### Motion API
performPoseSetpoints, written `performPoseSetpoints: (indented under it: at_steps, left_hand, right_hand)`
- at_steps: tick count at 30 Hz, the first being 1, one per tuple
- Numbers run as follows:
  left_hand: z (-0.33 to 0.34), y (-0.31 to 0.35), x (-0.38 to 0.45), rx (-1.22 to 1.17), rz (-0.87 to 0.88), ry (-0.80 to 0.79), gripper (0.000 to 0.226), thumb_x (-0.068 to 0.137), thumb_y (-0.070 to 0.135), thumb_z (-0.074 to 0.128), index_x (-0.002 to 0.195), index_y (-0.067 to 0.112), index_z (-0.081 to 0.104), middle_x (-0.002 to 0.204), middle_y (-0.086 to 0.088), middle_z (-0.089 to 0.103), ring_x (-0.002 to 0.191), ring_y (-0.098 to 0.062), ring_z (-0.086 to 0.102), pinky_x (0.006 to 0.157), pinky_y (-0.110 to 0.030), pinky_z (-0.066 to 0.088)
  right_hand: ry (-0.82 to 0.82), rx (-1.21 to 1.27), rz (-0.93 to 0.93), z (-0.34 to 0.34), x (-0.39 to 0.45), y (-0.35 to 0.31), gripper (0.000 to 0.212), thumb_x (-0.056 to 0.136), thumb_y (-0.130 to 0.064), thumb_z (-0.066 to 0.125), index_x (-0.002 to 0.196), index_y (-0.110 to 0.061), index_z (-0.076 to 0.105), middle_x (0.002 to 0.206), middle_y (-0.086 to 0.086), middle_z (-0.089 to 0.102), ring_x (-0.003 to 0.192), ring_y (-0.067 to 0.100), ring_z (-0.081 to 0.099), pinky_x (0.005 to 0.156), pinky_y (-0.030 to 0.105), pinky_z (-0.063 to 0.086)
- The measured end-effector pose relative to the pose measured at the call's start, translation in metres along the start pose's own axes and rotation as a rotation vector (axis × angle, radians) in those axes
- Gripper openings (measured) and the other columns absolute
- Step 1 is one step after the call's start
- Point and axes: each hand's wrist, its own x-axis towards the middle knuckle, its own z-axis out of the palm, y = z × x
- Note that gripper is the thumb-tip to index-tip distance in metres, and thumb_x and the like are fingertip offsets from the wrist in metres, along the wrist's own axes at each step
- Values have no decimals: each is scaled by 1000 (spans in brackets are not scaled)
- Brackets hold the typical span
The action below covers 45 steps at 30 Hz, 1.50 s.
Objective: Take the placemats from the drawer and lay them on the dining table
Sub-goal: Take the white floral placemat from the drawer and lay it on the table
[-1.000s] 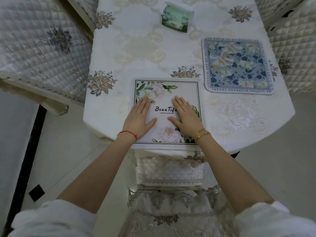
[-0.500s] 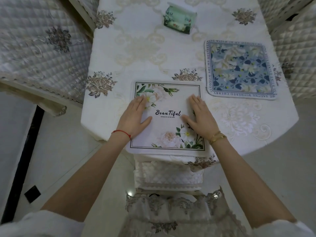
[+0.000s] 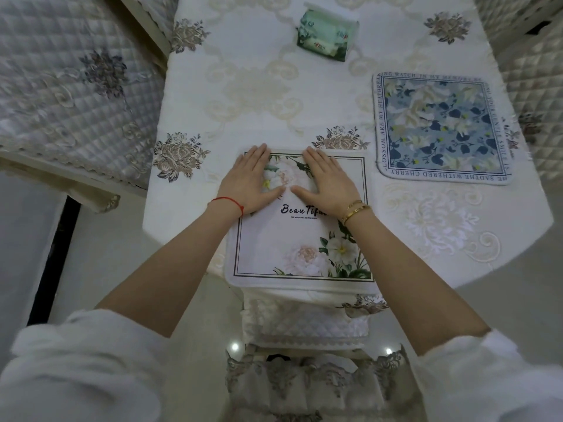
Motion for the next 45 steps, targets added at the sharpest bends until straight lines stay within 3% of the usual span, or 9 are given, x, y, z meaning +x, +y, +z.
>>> performPoseSetpoints:
  at_steps: [6,10,19,27,32,35,38,42,45]
  left_hand:
    - [-3,-17,-8,-4,-55,-8,99,83,75,37,153,13,3,162,1,-2,148,-13,-2,121,-34,-1]
    - [-5,-19,-20,-12,-53,-12,95,87,68,41,153,11,4,161,-3,-3,148,-14,-4,119,-28,-5]
    - [20,23,-74,-24,159,32,83,89,60,28,153,10,8,161,-6,4,149,-17,-1,121,-35,6]
    - [27,10,-103,-46,53,30,86,87,66,26,153,13,7,161,0,3,148,-13,2,121,-31,2]
    - [23,2,-127,-36,0,2,89,85,67,22,153,12,3,161,-1,-1,147,-11,-4,118,-26,-7]
    - [25,14,-145,-29,34,15,88,86,65,21,153,10,4,161,-3,0,146,-10,-7,116,-22,-12]
    - [34,33,-159,-56,62,9,86,88,64,22,152,10,3,160,-1,-3,146,-11,-8,119,-26,-6]
    - [45,44,-168,-50,39,-25,87,87,67,15,152,11,-1,160,-2,-5,146,-11,-10,121,-31,0]
    - [45,40,-170,-18,32,-29,91,85,72,8,152,11,0,159,-1,-8,146,-12,-8,120,-29,-2]
  right_hand:
    - [6,2,137,-12,-30,44,97,85,-76,37,156,-17,5,163,-1,2,150,15,1,122,35,2]
    - [6,4,206,-19,-47,57,100,86,-74,40,155,-10,5,163,5,2,150,19,0,121,33,-1]
    - [42,73,-58,21,-85,-13,72,97,-54,25,155,-12,12,162,3,7,150,17,1,123,37,3]
    - [78,123,69,23,-123,17,75,97,-58,37,155,-19,11,162,-4,6,148,8,-2,119,24,-6]
    - [81,137,167,17,-149,25,83,92,-67,28,155,-16,11,163,-1,6,150,13,-1,122,33,0]
    - [120,141,94,19,-159,-3,80,93,-63,30,155,-15,15,162,0,6,149,13,-4,121,29,-4]
    - [82,127,4,32,-166,-37,80,94,-62,30,155,-16,8,162,-1,0,149,15,-8,122,31,-3]
    - [29,83,5,52,-176,-53,81,95,-64,27,155,-15,5,163,0,-1,150,14,-8,122,34,-2]
    - [63,116,37,53,-185,-46,80,94,-64,26,155,-17,6,162,-3,0,149,10,-8,121,28,-6]
